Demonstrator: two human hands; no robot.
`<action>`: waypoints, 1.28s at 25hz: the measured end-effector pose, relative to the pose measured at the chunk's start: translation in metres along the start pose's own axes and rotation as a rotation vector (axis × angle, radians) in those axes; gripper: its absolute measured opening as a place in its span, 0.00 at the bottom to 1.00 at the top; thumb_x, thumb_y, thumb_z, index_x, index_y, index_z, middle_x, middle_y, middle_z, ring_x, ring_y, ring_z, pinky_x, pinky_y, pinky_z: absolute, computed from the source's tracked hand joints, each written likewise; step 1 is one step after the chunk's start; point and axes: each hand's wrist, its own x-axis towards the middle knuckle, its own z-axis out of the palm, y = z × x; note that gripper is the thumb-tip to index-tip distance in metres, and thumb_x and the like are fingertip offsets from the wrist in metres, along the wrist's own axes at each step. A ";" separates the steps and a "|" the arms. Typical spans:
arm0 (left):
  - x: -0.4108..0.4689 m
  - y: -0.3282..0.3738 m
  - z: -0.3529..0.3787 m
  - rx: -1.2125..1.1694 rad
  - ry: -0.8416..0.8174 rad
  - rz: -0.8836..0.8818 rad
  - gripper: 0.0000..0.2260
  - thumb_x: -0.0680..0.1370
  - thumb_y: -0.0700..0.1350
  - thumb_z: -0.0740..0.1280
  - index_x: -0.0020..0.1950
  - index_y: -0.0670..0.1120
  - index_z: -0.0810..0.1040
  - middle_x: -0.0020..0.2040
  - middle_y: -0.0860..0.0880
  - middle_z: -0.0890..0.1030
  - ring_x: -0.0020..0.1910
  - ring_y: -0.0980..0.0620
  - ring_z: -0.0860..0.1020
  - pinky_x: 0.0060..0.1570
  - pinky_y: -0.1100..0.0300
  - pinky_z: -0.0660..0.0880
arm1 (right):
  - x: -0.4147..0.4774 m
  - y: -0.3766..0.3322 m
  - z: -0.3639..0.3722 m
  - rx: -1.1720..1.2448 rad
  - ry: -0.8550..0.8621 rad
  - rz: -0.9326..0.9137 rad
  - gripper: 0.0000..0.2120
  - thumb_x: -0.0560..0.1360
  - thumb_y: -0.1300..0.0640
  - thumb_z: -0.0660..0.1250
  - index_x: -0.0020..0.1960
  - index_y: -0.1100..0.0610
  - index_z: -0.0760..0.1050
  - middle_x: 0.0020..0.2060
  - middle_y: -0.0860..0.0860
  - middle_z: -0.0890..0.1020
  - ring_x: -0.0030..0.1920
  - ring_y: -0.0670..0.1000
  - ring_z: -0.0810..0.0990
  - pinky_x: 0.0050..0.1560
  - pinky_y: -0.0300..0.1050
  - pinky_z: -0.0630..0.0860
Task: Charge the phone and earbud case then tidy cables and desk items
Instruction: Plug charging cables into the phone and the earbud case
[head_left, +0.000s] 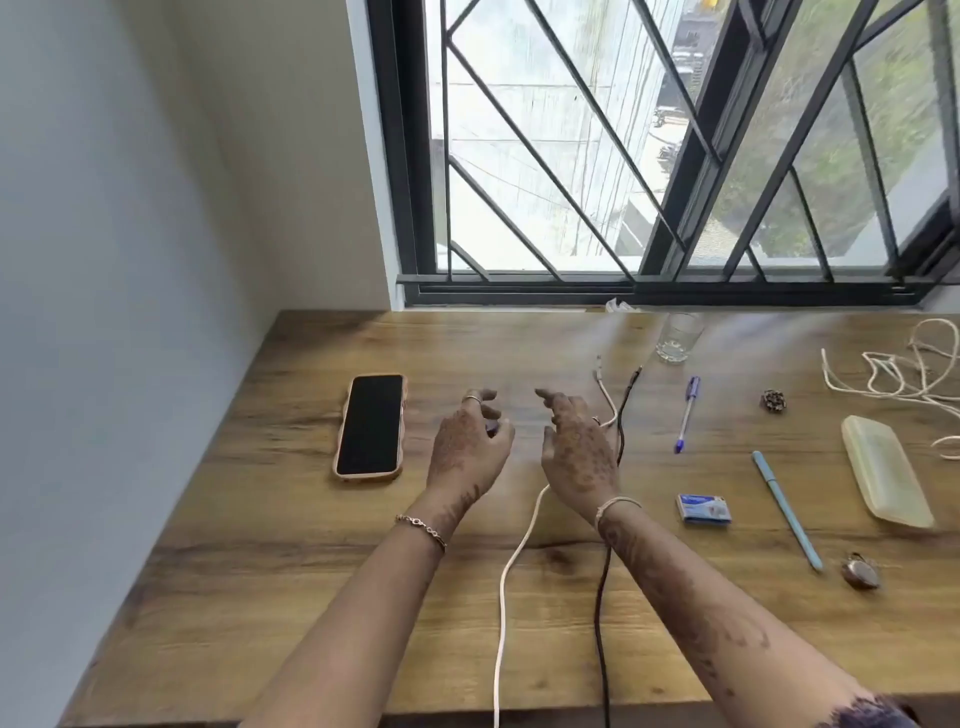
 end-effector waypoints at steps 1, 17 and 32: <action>-0.001 -0.005 0.003 -0.045 -0.007 -0.048 0.15 0.75 0.47 0.65 0.62 0.48 0.73 0.51 0.53 0.80 0.49 0.53 0.79 0.55 0.56 0.76 | -0.004 0.004 0.000 0.033 0.024 0.037 0.22 0.77 0.65 0.59 0.69 0.51 0.68 0.62 0.52 0.74 0.56 0.55 0.77 0.56 0.49 0.75; -0.013 -0.040 0.024 -0.602 -0.099 -0.380 0.05 0.78 0.37 0.63 0.51 0.44 0.77 0.44 0.46 0.81 0.40 0.55 0.78 0.39 0.65 0.76 | -0.016 0.038 0.003 0.223 0.170 0.400 0.16 0.69 0.61 0.74 0.55 0.56 0.75 0.53 0.53 0.78 0.52 0.51 0.78 0.56 0.36 0.70; -0.042 -0.010 -0.006 -0.618 -0.520 -0.499 0.15 0.79 0.49 0.63 0.52 0.37 0.79 0.39 0.44 0.81 0.36 0.51 0.81 0.38 0.61 0.79 | -0.042 -0.011 -0.007 1.440 0.041 0.830 0.20 0.66 0.75 0.72 0.52 0.59 0.71 0.41 0.56 0.82 0.40 0.51 0.82 0.34 0.35 0.79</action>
